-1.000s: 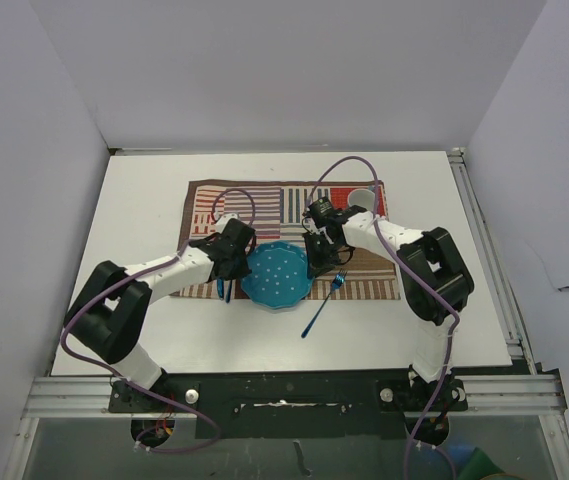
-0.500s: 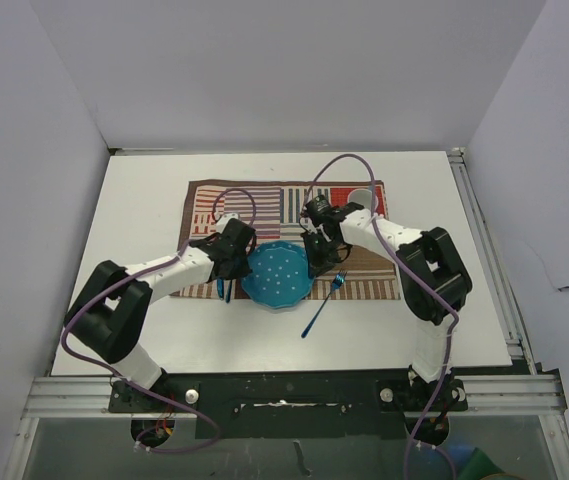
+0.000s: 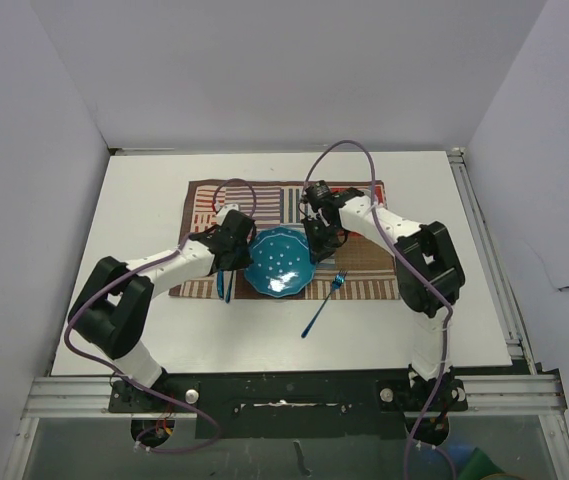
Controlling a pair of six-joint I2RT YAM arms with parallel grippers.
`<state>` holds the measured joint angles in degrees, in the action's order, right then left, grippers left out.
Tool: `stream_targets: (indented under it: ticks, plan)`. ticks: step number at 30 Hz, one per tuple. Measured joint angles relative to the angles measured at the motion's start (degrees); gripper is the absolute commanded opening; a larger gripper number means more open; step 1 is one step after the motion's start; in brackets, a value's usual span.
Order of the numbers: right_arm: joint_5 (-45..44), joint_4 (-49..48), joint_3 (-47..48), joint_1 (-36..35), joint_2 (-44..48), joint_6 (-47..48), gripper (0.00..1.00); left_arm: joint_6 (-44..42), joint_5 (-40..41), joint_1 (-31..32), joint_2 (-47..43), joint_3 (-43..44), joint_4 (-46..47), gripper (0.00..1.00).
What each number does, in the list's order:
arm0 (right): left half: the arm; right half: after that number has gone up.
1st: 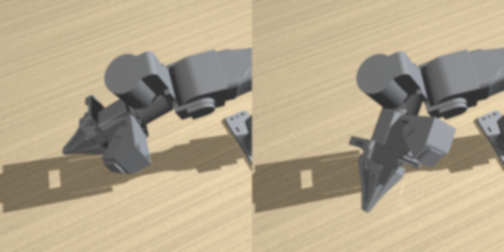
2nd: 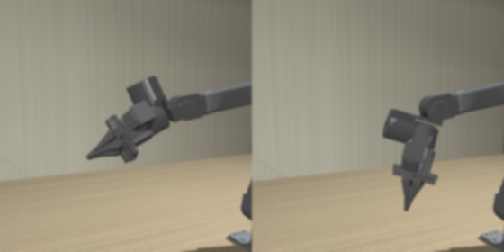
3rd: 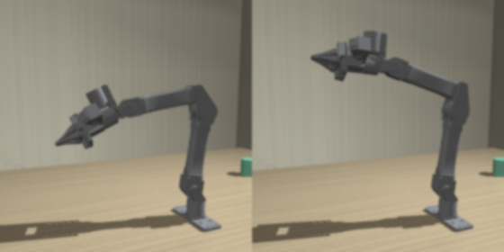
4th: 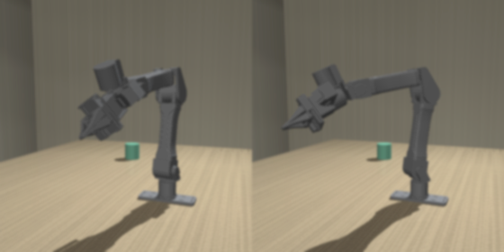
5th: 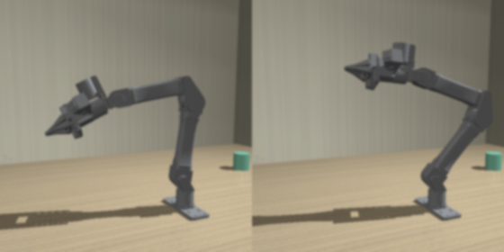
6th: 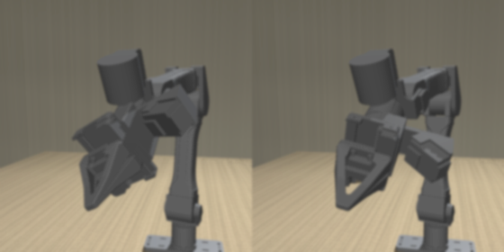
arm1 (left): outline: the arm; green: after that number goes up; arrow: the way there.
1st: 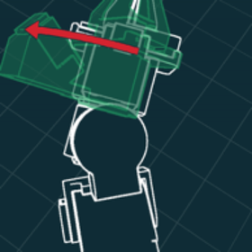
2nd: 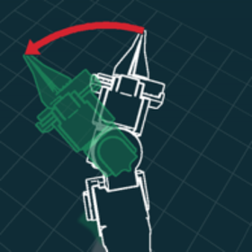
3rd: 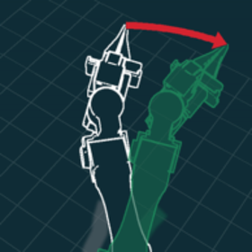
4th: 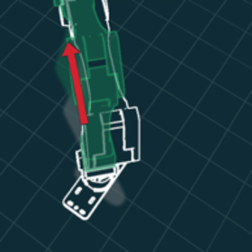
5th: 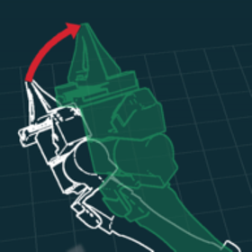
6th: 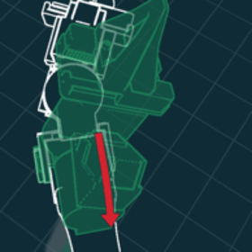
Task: Set the dinner table for one person
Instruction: Place the plate on the napkin.
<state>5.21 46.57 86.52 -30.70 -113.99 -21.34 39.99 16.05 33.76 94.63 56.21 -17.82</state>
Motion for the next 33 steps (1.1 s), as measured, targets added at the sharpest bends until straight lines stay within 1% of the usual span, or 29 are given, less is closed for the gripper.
stream_targets:
  ticks: [15,20,30,31,33]
  plan:
    - [0.33,-1.09,2.99,1.62,-2.21,2.19,0.0,-0.24,0.0,-0.98,0.02,0.48,2.05,0.0]
    - [0.52,-2.82,3.04,1.97,-3.8,2.58,0.0,-0.31,-0.07,-1.38,0.7,0.76,2.78,0.0]
    - [0.57,-4.28,3.04,2.27,-3.91,2.82,0.0,-0.37,-0.72,-2.01,1.88,0.74,3.87,0.0]
    - [0.55,-4.33,3.04,2.29,-3.91,2.82,0.01,-0.39,-0.81,-2.08,1.88,0.74,3.96,0.0]
    - [0.44,-4.5,3.04,2.32,-3.91,2.82,0.07,-0.39,-1.07,-2.23,1.88,0.74,4.11,0.1]
